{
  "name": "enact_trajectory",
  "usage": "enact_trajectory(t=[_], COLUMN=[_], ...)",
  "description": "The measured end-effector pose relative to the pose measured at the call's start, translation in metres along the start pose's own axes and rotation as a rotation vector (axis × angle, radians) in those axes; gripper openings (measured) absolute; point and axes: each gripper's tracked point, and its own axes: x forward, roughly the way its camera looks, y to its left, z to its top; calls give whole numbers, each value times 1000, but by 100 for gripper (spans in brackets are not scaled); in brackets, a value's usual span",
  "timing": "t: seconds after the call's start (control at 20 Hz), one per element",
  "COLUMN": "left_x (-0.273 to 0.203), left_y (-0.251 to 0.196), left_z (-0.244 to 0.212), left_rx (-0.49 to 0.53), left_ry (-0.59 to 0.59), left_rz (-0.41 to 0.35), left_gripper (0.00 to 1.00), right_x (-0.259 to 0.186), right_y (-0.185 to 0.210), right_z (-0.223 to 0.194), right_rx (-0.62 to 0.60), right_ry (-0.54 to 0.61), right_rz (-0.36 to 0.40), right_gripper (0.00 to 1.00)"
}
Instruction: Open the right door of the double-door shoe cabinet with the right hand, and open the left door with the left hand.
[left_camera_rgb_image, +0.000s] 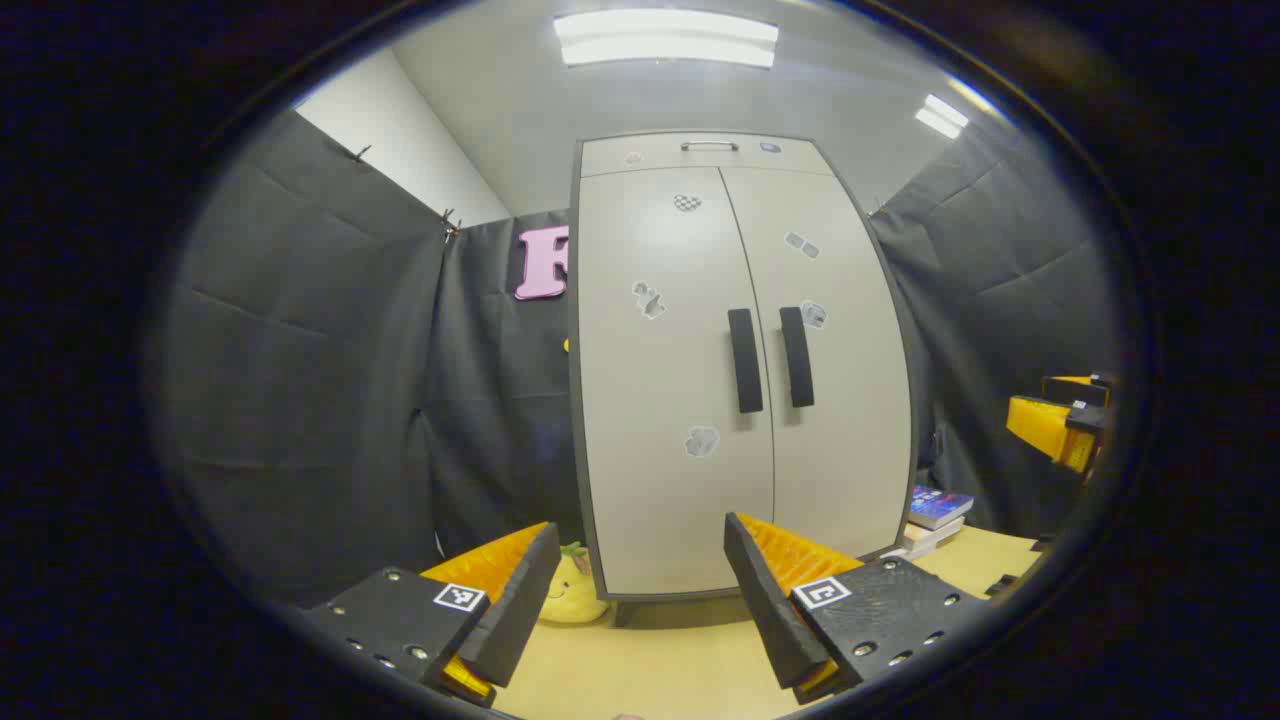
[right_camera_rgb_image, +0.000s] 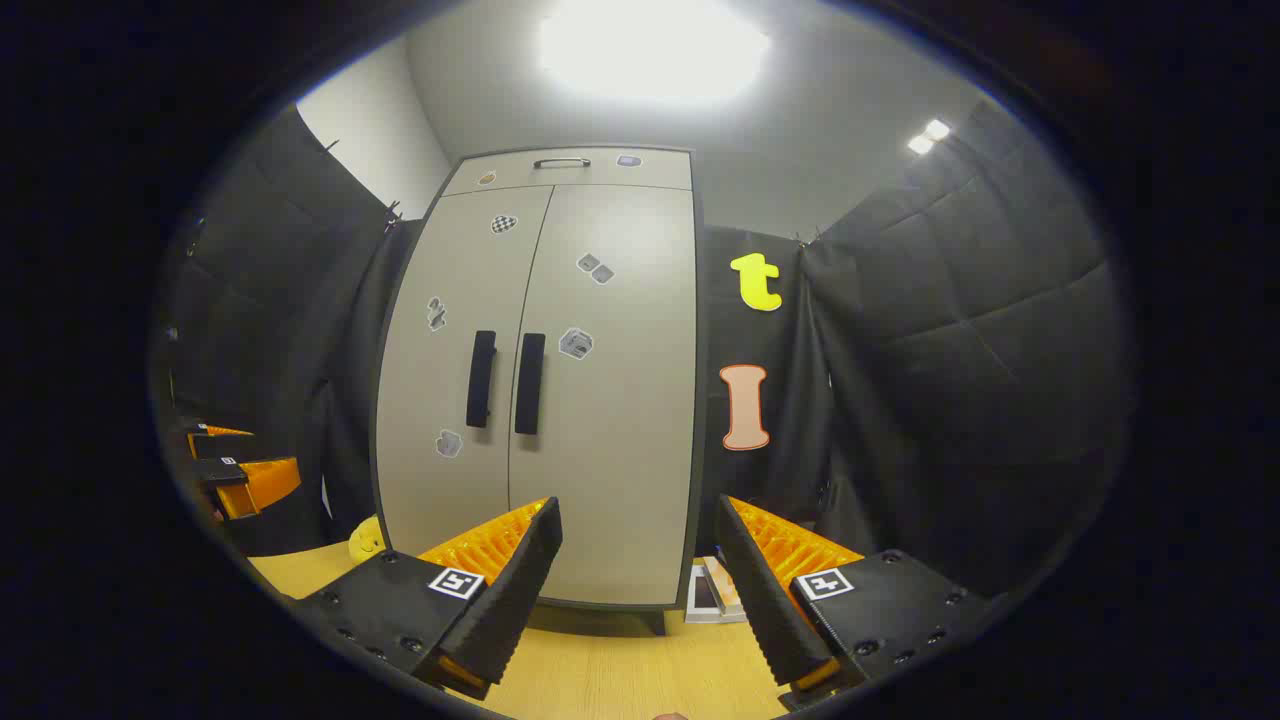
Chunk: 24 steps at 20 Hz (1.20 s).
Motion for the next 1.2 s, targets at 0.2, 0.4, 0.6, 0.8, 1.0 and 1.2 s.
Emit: enact_trajectory(t=[0.2, 0.4, 0.6, 0.8, 1.0, 1.2], left_x=[7, 12, 15, 16, 12, 4], left_y=[4, 7, 5, 4, 10, 26], left_z=[1, 2, 2, 2, 1, -3], left_rx=[2, 10, 20, 25, 27, 34], left_ry=[-4, -13, -13, -17, -20, -12], left_rz=[11, 16, 12, 13, 29, 65], left_gripper=[95, 95, 95, 95, 95, 95], right_x=[1, 8, 12, 16, 23, 42], right_y=[10, 11, 9, 9, 11, 20], right_z=[-3, -7, -5, -7, 0, 10], right_rx=[22, 22, 19, 21, 17, 22], right_ry=[11, 26, 24, 35, 20, 17], right_rz=[7, 7, -4, 0, 8, 40], right_gripper=[97, 98, 97, 97, 97, 98])
